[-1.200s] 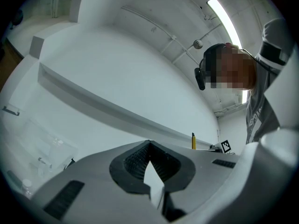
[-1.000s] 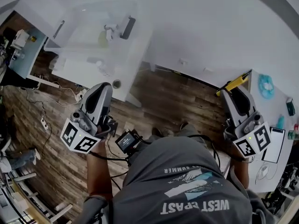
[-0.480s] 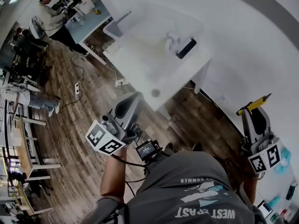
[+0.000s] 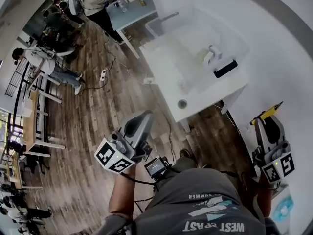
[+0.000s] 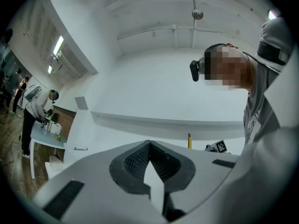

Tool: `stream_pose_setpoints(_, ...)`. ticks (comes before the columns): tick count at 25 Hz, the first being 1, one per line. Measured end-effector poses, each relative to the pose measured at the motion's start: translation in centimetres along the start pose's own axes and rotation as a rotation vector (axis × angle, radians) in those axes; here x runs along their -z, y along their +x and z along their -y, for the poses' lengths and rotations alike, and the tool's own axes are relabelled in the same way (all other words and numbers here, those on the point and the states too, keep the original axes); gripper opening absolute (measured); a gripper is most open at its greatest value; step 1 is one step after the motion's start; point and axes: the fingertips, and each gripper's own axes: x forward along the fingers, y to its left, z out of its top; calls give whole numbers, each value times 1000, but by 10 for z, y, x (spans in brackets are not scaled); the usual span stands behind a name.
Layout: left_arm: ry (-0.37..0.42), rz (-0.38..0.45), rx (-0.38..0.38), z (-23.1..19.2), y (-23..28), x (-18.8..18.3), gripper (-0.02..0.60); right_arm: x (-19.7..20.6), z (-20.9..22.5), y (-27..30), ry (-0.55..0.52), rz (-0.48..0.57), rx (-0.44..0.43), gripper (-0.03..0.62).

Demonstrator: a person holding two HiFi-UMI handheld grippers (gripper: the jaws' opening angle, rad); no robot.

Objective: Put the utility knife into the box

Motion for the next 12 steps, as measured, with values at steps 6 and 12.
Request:
stream_pose_setpoints(6,-11,36,-36,-56,-2,-4,11,-5,-6,60,-32,-6,-33,118)
stream_pose_setpoints(12,-6,72,-11,-95,0,-19,10,-17,-16,114,-89,-13,-43,118)
